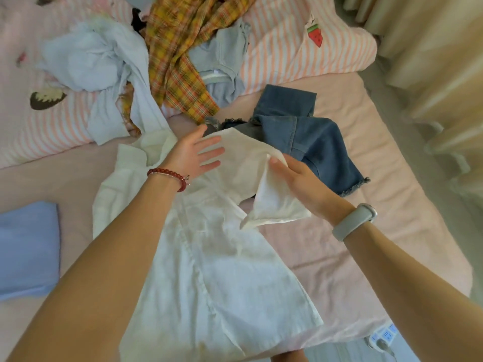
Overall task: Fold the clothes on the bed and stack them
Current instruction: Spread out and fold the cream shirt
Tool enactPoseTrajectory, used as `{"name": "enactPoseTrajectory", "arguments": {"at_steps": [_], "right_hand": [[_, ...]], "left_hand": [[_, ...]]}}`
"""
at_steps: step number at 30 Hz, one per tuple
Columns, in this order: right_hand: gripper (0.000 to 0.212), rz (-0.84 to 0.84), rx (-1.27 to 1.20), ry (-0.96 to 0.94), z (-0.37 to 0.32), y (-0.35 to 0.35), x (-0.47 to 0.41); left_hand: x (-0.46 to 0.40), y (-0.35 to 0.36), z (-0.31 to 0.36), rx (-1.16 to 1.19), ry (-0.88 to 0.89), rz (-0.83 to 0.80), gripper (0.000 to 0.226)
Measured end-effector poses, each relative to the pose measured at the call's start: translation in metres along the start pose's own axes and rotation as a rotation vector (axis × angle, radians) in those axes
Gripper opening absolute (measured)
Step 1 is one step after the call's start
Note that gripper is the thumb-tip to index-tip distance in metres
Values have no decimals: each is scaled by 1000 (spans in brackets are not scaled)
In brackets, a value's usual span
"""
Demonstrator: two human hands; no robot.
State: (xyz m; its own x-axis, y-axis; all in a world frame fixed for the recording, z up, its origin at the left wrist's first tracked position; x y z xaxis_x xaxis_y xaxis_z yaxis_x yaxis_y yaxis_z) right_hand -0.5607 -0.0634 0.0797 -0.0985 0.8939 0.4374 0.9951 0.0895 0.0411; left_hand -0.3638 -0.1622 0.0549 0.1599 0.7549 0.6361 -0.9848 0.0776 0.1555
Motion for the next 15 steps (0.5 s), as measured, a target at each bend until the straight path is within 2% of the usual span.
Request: {"name": "enactPoseTrajectory", "arguments": {"at_steps": [4,6,9,13,15], "right_hand": [[28,-236,-250,87,11,76,3],[28,-316,-314,128,24,113,8],[30,-392,-413,284,54,161,22],[41,-150,-314,375,113,197,33],[41,-24,-270,456,138,207,37]], "left_hand": [[46,-57,-29,-6,-195,28,53],[75,-90,-57,32,-324,7,62],[112,-129,-107,141,-437,15,67],[130,-177,-170,199,-583,-64,78],[132,-200,-190,-11,-638,-73,76]]}}
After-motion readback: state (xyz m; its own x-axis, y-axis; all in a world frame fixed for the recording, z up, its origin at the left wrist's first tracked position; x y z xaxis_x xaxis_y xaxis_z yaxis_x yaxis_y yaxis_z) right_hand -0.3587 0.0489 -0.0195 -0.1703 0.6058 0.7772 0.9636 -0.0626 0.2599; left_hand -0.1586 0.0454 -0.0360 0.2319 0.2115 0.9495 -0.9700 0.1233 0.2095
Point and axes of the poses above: each hand's wrist, its own x-axis away from the middle knuckle, its own y-axis out of the palm, z = x × y, the point moved 1 cm from there along -x, towards the middle knuckle, and after that the axes turned 1 degree about -x, right-handed, at the moved point
